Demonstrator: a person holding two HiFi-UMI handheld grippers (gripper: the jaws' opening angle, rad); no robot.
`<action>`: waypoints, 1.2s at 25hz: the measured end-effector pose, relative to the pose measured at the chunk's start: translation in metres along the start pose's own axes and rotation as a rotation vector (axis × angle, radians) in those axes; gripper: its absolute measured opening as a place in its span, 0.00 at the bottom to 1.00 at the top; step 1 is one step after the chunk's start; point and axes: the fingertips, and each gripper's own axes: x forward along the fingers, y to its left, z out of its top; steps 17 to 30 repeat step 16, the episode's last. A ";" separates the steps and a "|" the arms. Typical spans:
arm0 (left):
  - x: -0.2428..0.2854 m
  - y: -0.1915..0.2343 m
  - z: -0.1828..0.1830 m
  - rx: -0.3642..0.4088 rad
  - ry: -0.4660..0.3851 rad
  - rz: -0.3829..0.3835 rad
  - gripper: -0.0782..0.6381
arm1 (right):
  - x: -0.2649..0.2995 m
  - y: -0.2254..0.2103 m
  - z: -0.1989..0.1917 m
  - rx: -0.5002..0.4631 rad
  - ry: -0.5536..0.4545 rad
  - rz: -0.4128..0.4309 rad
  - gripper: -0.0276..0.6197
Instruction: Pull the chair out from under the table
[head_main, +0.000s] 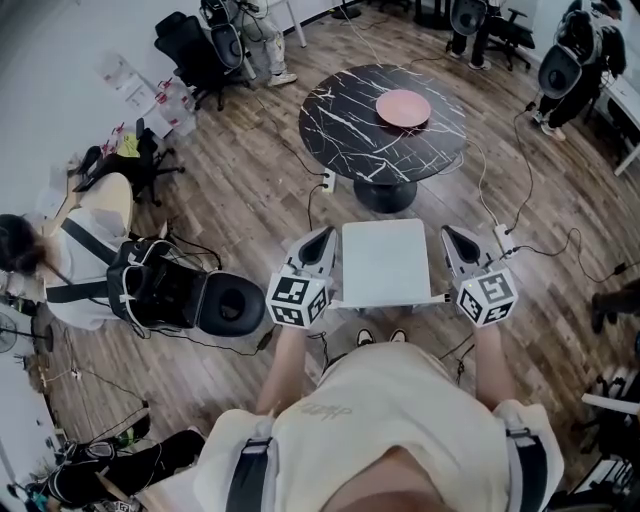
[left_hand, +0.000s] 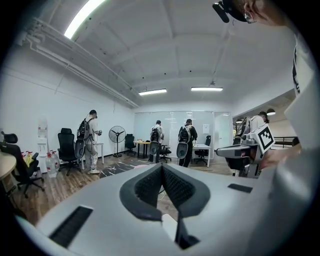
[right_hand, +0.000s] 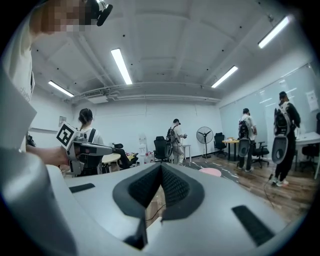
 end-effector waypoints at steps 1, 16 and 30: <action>0.001 0.000 0.002 0.004 -0.003 -0.003 0.13 | 0.000 0.000 0.000 -0.004 -0.003 0.004 0.05; 0.018 -0.005 0.014 0.031 -0.012 -0.016 0.13 | -0.001 -0.008 0.012 -0.032 0.005 -0.015 0.05; 0.018 -0.005 0.014 0.031 -0.012 -0.016 0.13 | -0.001 -0.008 0.012 -0.032 0.005 -0.015 0.05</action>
